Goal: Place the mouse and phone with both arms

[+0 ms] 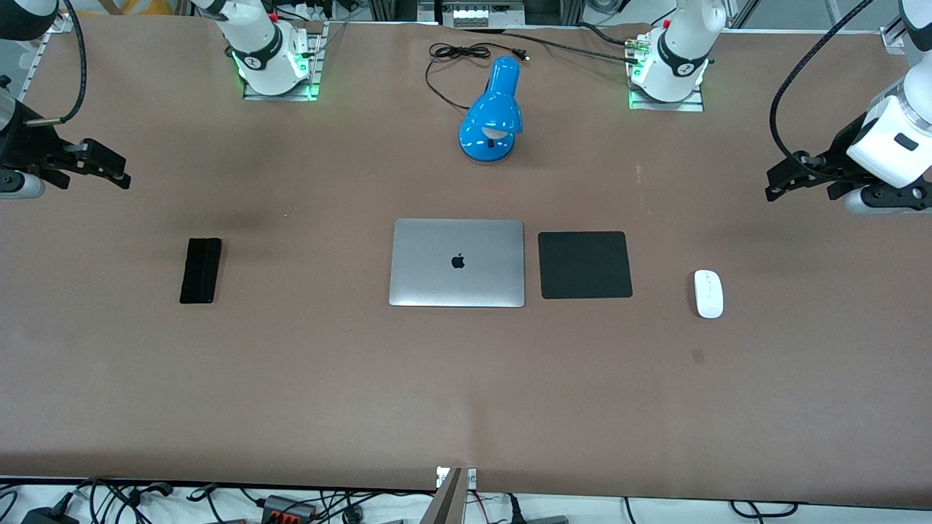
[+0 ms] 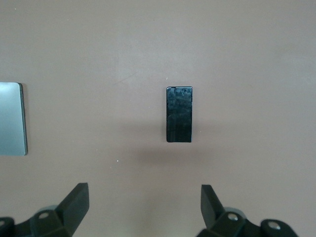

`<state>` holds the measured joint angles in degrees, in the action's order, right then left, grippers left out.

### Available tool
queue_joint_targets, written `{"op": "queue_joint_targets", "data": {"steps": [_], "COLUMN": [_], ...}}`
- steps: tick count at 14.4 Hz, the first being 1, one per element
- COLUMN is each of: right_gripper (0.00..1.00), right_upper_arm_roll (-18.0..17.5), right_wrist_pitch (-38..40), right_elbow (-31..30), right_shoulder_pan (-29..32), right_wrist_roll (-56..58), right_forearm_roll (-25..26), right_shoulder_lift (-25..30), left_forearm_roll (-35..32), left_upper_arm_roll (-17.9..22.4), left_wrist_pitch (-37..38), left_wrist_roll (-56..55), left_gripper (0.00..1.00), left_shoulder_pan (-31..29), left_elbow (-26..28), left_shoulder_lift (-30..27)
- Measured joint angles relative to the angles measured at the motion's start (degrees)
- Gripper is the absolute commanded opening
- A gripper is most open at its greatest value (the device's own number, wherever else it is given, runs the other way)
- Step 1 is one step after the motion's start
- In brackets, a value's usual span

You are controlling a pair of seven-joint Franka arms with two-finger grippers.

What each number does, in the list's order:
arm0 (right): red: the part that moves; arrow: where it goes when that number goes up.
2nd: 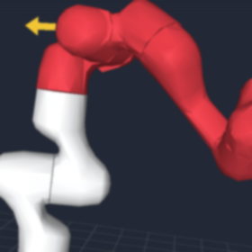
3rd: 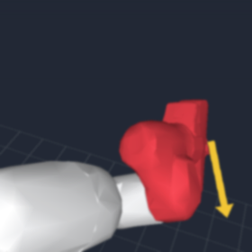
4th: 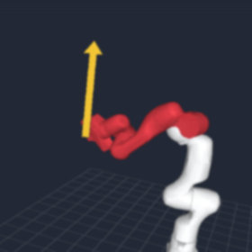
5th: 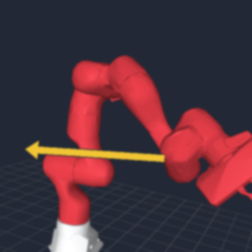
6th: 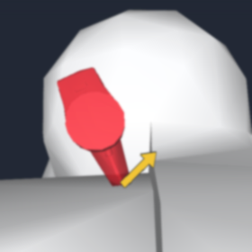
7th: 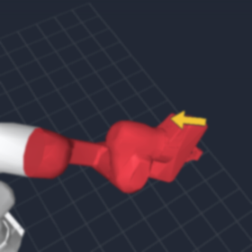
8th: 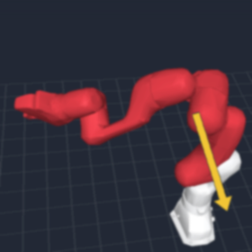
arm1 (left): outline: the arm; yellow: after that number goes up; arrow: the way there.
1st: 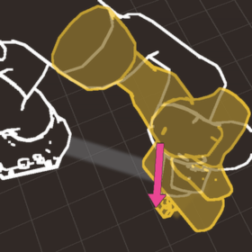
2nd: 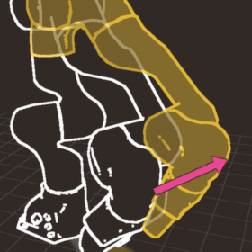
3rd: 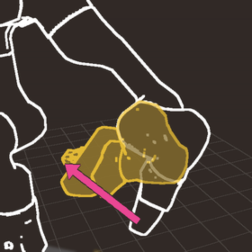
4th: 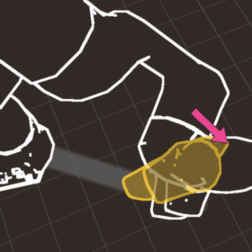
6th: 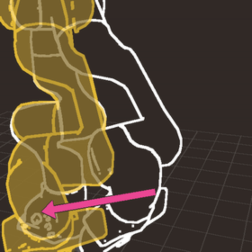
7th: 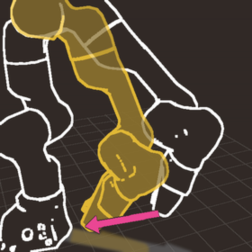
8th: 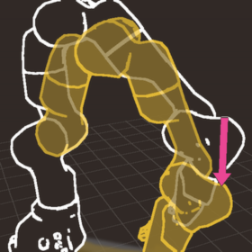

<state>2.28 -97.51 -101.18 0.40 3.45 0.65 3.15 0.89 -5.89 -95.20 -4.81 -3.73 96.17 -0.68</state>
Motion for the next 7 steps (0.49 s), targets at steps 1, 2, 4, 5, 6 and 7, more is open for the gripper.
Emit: {"op": "queue_joint_targets", "data": {"steps": [1,2,4,5,6,7], "right_gripper": [1.0,1.0,1.0,1.0,1.0,1.0], "right_upper_arm_roll": [0.0,0.0,0.02,0.02,0.02,0.02], "right_wrist_pitch": [0.1,0.25,0.41,0.43,0.44,0.44], "right_elbow": [0.0,0.0,0.0,0.0,-0.01,-0.01], "right_shoulder_pan": [0.01,0.03,0.13,0.14,0.14,0.14], "right_wrist_roll": [0.0,0.0,0.0,0.0,0.0,0.0], "right_forearm_roll": [0.0,0.0,0.0,0.0,0.0,0.0], "right_shoulder_lift": [0.13,0.33,0.67,0.69,0.68,0.69], "left_forearm_roll": [0.0,0.0,0.0,0.0,0.0,0.0], "left_upper_arm_roll": [0.0,0.0,0.0,0.0,0.0,0.0], "left_wrist_pitch": [0.15,0.62,1.09,1.12,1.13,1.16], "left_wrist_roll": [0.0,0.0,0.0,0.0,0.0,0.0], "left_gripper": [1.0,1.0,1.0,1.0,1.0,1.0], "left_shoulder_pan": [0.0,0.0,0.0,0.0,0.0,0.0], "left_elbow": [-0.15,-0.4,-0.79,-0.83,-0.84,-0.84], "left_shoulder_lift": [0.02,0.09,0.27,0.33,0.36,0.37]}}
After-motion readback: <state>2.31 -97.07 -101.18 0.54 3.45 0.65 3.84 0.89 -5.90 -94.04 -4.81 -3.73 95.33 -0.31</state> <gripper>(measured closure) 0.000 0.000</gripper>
